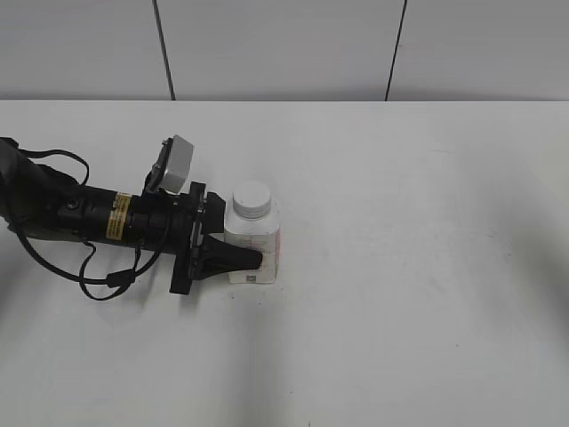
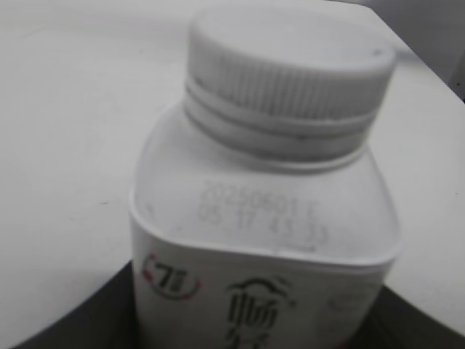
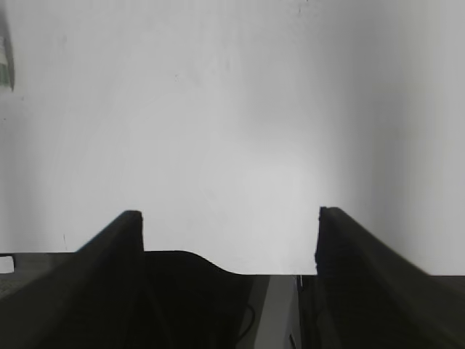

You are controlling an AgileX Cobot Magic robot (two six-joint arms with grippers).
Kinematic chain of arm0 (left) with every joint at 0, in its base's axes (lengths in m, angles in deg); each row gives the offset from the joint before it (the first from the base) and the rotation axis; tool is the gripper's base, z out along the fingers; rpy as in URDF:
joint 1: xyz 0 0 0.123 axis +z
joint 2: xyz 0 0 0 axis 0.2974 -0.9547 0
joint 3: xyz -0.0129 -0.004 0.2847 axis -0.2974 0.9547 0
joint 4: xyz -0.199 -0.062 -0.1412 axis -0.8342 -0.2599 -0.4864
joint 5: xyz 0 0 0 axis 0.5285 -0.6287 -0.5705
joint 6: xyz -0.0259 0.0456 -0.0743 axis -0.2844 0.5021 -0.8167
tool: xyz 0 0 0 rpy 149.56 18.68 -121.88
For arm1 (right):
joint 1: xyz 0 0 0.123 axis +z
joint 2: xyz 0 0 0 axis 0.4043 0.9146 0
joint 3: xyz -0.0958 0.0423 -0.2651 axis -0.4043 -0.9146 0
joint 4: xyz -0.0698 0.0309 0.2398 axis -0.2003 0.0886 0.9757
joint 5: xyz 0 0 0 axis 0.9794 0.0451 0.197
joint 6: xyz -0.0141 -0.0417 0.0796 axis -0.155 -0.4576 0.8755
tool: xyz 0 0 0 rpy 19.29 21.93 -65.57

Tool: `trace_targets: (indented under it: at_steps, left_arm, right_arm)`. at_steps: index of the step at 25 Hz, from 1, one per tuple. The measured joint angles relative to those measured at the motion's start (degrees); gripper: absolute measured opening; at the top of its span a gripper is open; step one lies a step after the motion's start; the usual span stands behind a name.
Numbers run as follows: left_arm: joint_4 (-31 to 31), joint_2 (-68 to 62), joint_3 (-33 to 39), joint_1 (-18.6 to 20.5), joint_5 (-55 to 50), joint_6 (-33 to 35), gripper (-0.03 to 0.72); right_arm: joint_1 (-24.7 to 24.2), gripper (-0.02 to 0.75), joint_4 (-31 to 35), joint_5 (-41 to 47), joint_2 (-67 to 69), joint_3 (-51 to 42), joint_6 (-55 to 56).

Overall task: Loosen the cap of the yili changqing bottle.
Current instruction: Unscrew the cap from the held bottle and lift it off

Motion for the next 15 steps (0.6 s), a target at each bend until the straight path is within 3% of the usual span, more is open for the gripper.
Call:
trace_targets:
  at_steps: [6,15]
  left_arm:
    - [0.06,0.0,0.0,0.0,0.0,0.0,0.398]
    - [0.06,0.0,0.0,0.0,0.01,0.05,0.389]
  right_arm:
    - [1.74,0.577,0.04,0.84,9.04,6.68,2.35]
    - [13.22,0.577,0.28,0.9,19.62,15.4,7.15]
